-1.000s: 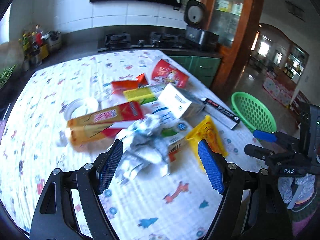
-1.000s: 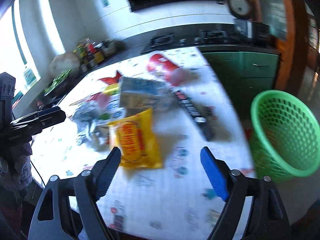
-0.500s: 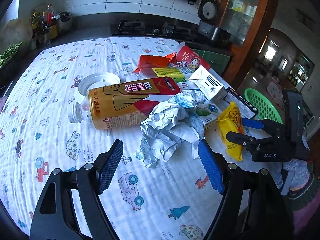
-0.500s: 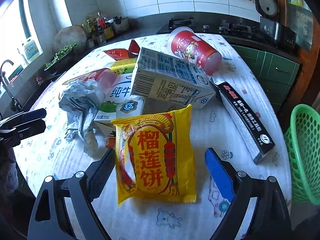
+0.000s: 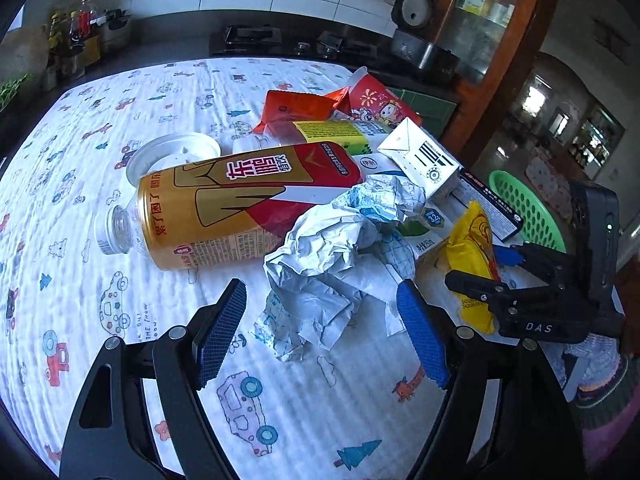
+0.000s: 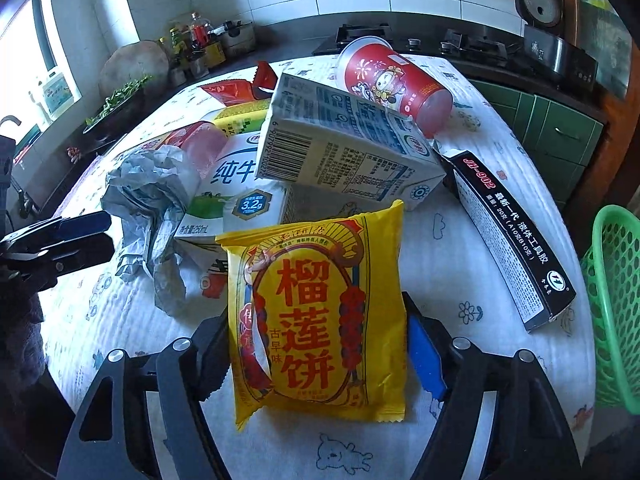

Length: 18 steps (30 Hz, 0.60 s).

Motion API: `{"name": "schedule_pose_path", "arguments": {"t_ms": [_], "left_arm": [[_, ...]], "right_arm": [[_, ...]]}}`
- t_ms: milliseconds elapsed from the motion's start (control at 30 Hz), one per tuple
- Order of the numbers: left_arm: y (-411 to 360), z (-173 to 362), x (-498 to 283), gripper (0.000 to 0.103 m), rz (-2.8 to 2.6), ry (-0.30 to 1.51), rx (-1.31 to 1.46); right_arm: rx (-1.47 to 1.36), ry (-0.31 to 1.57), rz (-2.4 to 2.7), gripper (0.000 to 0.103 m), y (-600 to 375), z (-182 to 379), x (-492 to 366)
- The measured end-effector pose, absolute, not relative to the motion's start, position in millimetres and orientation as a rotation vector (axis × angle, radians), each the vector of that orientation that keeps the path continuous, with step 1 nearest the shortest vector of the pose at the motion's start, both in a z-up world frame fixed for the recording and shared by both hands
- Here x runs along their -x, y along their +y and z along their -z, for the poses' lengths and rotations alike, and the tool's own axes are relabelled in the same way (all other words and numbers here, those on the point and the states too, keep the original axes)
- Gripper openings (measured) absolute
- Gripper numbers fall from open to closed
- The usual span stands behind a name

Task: Collect trash
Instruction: 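Grasp the yellow durian-cake packet with the right tool while the left tool grasps crumpled paper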

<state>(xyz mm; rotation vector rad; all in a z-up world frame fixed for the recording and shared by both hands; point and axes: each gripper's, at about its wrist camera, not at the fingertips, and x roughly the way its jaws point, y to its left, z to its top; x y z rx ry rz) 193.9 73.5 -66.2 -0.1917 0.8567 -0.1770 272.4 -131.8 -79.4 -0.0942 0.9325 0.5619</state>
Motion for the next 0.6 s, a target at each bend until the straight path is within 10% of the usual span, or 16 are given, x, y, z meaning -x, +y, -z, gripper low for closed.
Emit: {"name": "schedule_pose_path", "arguments": {"t_ms": [600], "left_arm": [[72, 72, -213, 0.072, 0.173, 0.841, 0.236]], "right_arm": [[0.074, 0.866, -0.55, 0.064, -152, 55, -246]]}}
